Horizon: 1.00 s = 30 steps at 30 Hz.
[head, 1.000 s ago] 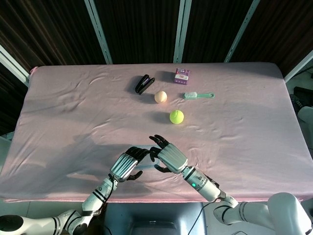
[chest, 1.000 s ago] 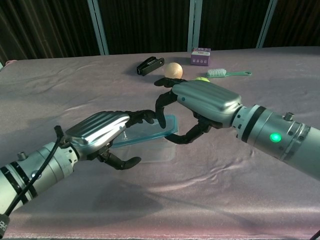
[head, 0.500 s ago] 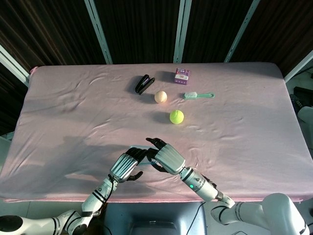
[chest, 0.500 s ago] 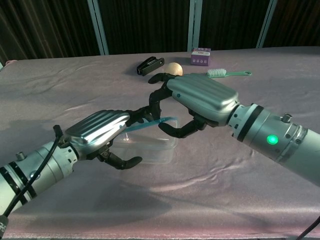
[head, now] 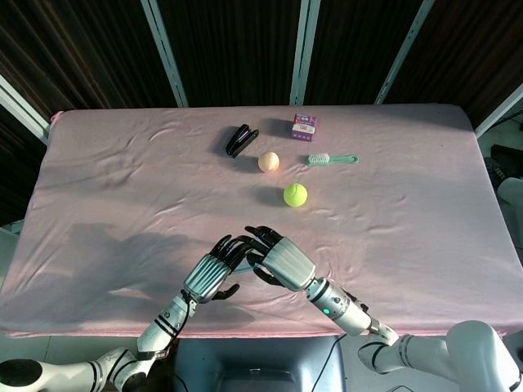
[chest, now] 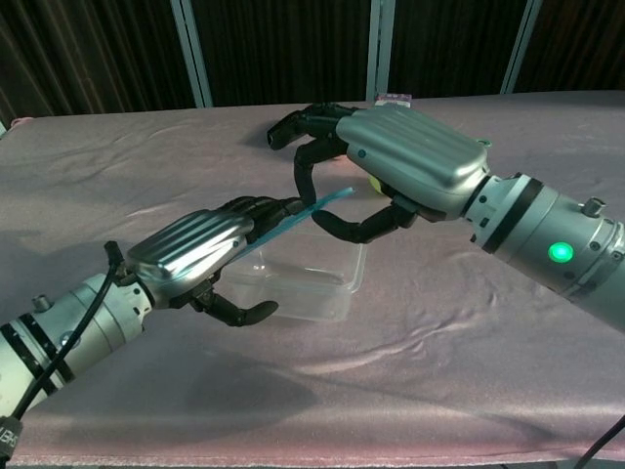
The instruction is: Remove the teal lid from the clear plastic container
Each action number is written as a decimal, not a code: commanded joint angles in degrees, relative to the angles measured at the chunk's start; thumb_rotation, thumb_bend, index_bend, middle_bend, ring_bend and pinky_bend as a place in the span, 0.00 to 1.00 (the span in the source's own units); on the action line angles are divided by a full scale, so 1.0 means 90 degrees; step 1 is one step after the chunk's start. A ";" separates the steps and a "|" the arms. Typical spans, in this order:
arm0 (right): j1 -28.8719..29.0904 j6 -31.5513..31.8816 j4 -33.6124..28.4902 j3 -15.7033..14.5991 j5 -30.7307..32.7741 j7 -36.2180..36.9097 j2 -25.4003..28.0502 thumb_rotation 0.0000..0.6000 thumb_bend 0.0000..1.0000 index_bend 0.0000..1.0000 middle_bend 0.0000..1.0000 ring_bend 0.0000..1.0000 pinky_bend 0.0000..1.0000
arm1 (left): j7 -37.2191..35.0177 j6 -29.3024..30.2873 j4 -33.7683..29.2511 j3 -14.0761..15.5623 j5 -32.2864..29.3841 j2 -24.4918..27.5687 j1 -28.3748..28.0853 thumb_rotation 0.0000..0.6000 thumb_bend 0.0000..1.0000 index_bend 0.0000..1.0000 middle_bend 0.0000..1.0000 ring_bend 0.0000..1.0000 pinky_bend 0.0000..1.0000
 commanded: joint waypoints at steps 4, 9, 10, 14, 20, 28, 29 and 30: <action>-0.0021 0.0164 -0.0142 -0.0040 -0.0166 -0.0236 0.0156 1.00 0.57 0.83 0.31 0.18 0.34 | -0.0043 0.0083 0.0025 -0.0003 0.0079 0.0024 0.0002 1.00 0.31 0.00 0.00 0.00 0.00; -0.0105 0.0339 -0.0272 -0.0051 -0.0259 -0.0513 0.0403 1.00 0.57 0.84 0.31 0.18 0.35 | -0.0232 0.0184 0.0000 0.0064 0.0284 0.0120 -0.0030 1.00 0.31 0.00 0.00 0.00 0.00; -0.0120 0.0392 -0.0264 -0.0037 -0.0278 -0.0565 0.0444 1.00 0.57 0.84 0.31 0.18 0.35 | -0.0257 0.0184 -0.0023 0.0102 0.0345 0.0161 -0.0045 1.00 0.31 0.00 0.00 0.00 0.00; -0.0186 0.0551 -0.0204 0.0053 -0.0222 -0.0489 0.0616 1.00 0.57 0.84 0.31 0.19 0.36 | -0.0320 0.0427 -0.0028 0.0237 0.0683 0.0227 -0.0048 1.00 0.31 0.00 0.00 0.00 0.00; -0.0273 0.0789 -0.0047 0.0168 -0.0160 -0.0304 0.0870 1.00 0.57 0.84 0.31 0.19 0.37 | -0.0344 0.0638 -0.0030 0.0357 0.0915 0.0305 -0.0005 1.00 0.31 0.00 0.00 0.00 0.00; -0.0578 0.1059 0.0600 0.0158 0.0020 -0.0094 0.1233 1.00 0.57 0.85 0.31 0.20 0.38 | -0.0350 0.0919 -0.0134 0.0452 0.0986 0.0630 0.0186 1.00 0.31 0.00 0.00 0.00 0.00; -0.0629 0.1044 0.0748 0.0144 0.0089 0.0015 0.1245 1.00 0.57 0.85 0.31 0.20 0.38 | -0.0353 0.0971 -0.0136 0.0470 0.0989 0.0691 0.0229 1.00 0.31 0.00 0.00 0.00 0.00; -0.0658 0.1030 0.0858 0.0136 0.0135 0.0092 0.1241 1.00 0.57 0.85 0.32 0.20 0.38 | -0.0359 0.1007 -0.0135 0.0484 0.0988 0.0732 0.0263 1.00 0.31 0.00 0.00 0.00 0.00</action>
